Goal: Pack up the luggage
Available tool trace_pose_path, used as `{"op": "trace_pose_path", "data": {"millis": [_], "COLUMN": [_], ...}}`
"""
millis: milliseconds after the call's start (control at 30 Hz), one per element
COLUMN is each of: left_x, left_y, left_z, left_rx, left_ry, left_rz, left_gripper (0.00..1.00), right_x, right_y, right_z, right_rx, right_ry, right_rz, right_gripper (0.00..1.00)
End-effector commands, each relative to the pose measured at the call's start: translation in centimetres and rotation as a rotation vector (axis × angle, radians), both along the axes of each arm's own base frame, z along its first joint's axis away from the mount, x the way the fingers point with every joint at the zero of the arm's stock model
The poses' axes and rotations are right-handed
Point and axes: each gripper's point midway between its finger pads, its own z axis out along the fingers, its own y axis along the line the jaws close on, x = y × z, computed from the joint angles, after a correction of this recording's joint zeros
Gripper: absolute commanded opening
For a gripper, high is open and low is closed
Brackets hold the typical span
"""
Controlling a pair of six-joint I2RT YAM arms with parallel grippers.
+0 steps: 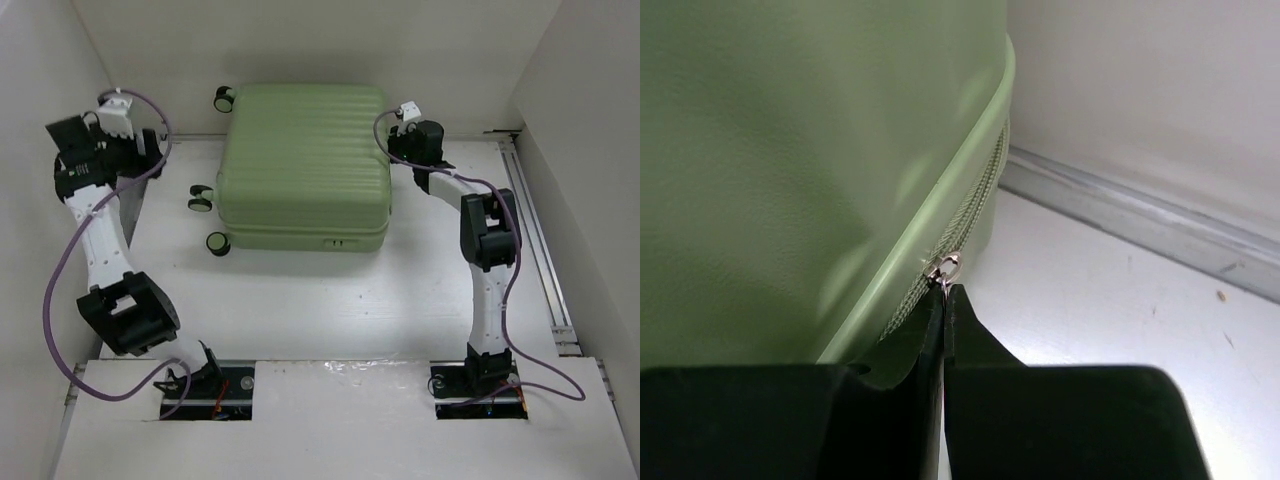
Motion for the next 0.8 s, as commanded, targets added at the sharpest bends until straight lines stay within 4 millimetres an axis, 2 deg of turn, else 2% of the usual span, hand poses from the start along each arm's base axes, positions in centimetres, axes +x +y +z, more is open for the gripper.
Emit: {"op": "trace_pose_path", "data": {"millis": [0,33,67,100,133,167,200,233,267,333,367,400,433,500,533,600,633,667,700,733,767], "left_x": [3.8,3.9,4.2,4.1,4.2,4.2,4.4,4.3,4.2,3.8,3.8,3.7,3.3,1.9,1.4,0.2,-0.6,-1.0,-1.7,-2.5,-3.1], "left_y": [0.7,0.6,-0.8,-1.1,-1.3,-2.5,-3.0,-3.7,-5.3,-7.2,-8.2,-10.6,-11.7,-14.1,-15.7,-17.2,-18.7,-19.3,-20.1,-21.8,-22.6], "left_z": [11.7,12.0,11.1,10.9,10.5,10.6,10.2,9.9,9.6,8.8,8.2,7.5,7.4,6.5,6.2,5.9,6.1,5.6,5.5,4.7,4.7], "left_rx": [0.244,0.308,0.306,0.302,0.296,0.312,0.329,0.356,0.363,0.372,0.418,0.432,0.449,0.479,0.474,0.455,0.436,0.445,0.444,0.440,0.452], "left_ry": [-0.330,-0.331,-0.319,-0.331,-0.332,-0.345,-0.342,-0.340,-0.339,-0.311,-0.307,-0.297,-0.295,-0.287,-0.295,-0.294,-0.305,-0.283,-0.281,-0.264,-0.262], "left_rz": [0.060,0.092,0.054,0.041,0.032,0.006,-0.010,-0.044,-0.102,-0.181,-0.252,-0.330,-0.374,-0.513,-0.574,-0.655,-0.714,-0.754,-0.792,-0.852,-0.880], "left_gripper": [0.75,0.76,0.76,0.76,0.76,0.76,0.76,0.76,0.76,0.76,0.76,0.76,0.76,0.76,0.76,0.76,0.76,0.76,0.76,0.76,0.76], "right_x": [-6.2,-6.6,-7.4,-7.8,-8.3,-8.5,-9.6,-10.4,-11.1,-13.3,-14.0,-14.7,-16.1,-17.8,-19.5,-21.4,-22.2,-23.7,-24.8,-25.6,-26.9], "right_y": [8.3,8.7,9.4,9.3,9.9,9.9,10.4,11.2,11.7,13.4,13.8,14.2,15.1,16.1,16.9,17.3,17.1,16.8,16.3,15.7,14.9], "right_z": [1.3,1.6,1.1,1.1,2.3,2.5,1.7,2.7,2.9,2.6,3.7,3.8,3.4,4.3,3.5,4.1,4.0,2.6,3.2,2.9,1.6], "right_rx": [0.049,0.048,0.045,0.055,0.082,0.094,0.091,0.103,0.102,0.097,0.099,0.098,0.100,0.104,0.099,0.100,0.099,0.088,0.076,0.063,0.041], "right_ry": [0.080,0.072,0.083,0.094,0.080,0.076,0.092,0.080,0.080,0.097,0.081,0.083,0.103,0.094,0.118,0.122,0.137,0.169,0.170,0.181,0.215], "right_rz": [0.237,0.238,0.251,0.248,0.253,0.250,0.263,0.278,0.291,0.330,0.336,0.348,0.369,0.405,0.438,0.470,0.482,0.490,0.505,0.506,0.507], "right_gripper": [0.00,0.00,0.00,0.00,0.00,0.00,0.00,0.00,0.00,0.00,0.00,0.00,0.00,0.00,0.00,0.00,0.00,0.00,0.00,0.00,0.00]}}
